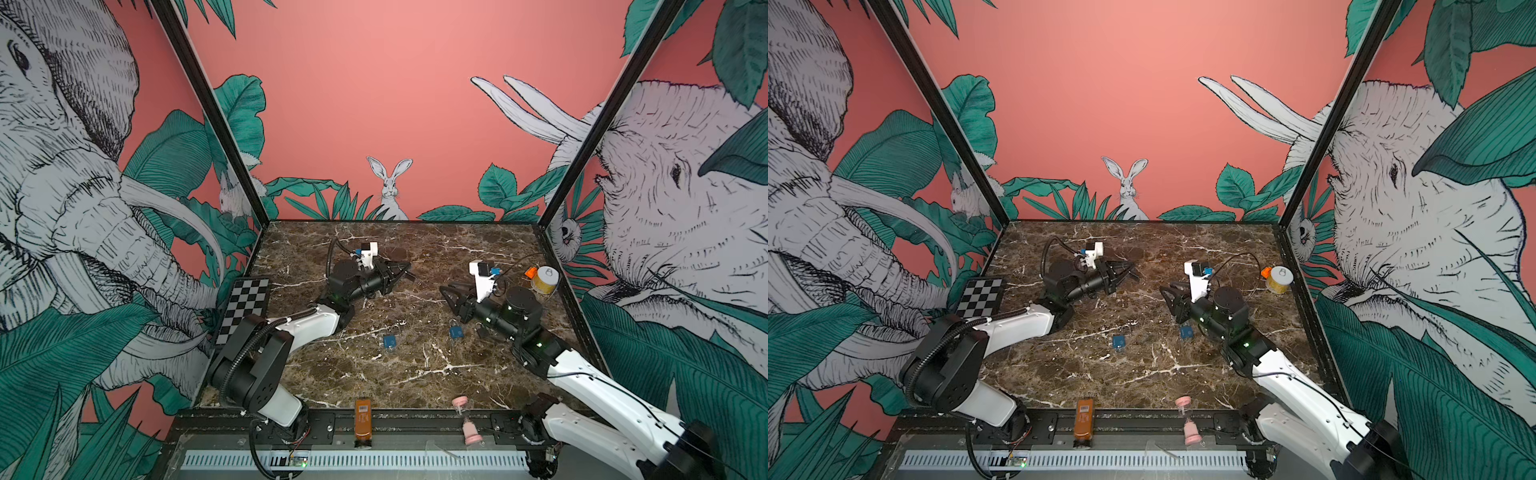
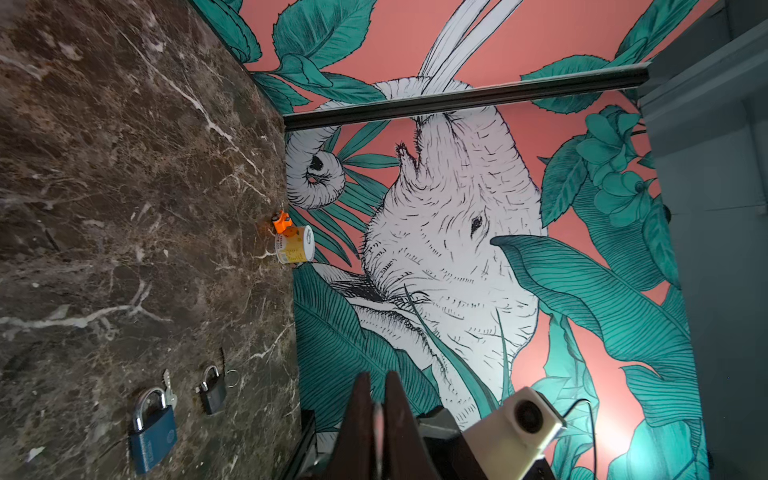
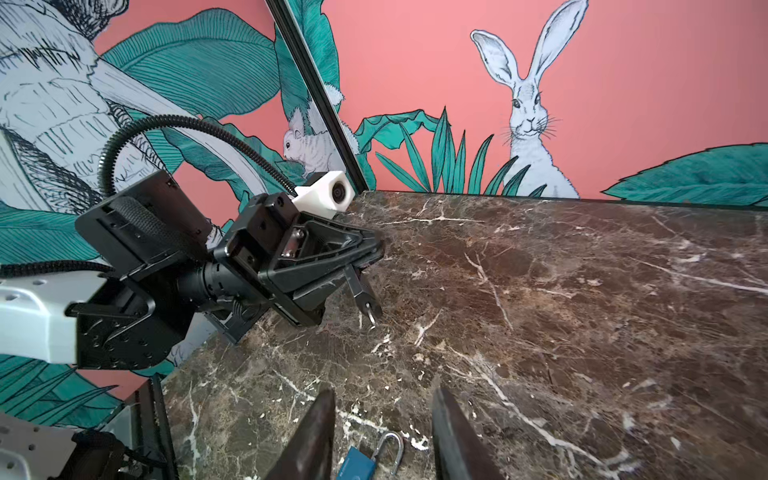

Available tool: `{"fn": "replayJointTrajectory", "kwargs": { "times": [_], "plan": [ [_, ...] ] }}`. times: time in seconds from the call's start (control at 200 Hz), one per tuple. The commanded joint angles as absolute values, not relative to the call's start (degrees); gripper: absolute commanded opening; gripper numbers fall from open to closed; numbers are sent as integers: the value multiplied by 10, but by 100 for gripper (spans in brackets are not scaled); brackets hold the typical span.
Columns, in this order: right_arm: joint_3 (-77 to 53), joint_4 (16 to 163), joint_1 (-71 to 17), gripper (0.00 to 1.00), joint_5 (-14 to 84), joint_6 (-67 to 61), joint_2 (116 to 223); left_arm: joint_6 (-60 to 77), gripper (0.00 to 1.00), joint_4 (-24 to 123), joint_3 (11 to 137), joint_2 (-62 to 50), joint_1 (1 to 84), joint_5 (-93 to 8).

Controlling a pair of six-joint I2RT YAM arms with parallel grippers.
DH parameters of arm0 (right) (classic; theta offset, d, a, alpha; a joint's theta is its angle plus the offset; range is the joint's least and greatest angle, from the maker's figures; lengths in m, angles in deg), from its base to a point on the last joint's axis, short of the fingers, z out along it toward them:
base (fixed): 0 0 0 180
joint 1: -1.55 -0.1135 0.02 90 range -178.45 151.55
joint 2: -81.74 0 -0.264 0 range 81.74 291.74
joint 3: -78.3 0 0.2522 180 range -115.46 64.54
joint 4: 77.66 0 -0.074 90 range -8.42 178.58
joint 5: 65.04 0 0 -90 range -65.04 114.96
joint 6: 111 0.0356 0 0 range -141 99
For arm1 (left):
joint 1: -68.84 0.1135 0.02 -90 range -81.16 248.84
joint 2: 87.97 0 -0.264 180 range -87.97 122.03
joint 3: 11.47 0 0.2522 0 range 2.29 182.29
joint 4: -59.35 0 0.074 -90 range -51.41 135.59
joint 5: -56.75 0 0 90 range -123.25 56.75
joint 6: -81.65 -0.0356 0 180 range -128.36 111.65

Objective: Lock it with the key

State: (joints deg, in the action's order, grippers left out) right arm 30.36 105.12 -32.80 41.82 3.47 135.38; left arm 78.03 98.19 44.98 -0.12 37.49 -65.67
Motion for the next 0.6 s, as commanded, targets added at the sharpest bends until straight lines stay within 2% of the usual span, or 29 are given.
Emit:
{"fn": "replayJointTrajectory", "kwargs": {
  "times": [0.0,0.12,0.59],
  "plan": [
    [268,1081,-325,37,467,31,1375,813,0,1006,453,-16,373,-666],
    [242,1058,-326,37,474,-1,1397,792,0,963,460,-29,372,-673],
    [154,1014,-363,32,476,-66,1520,802,0,981,453,-27,370,-673]
  ]
}}
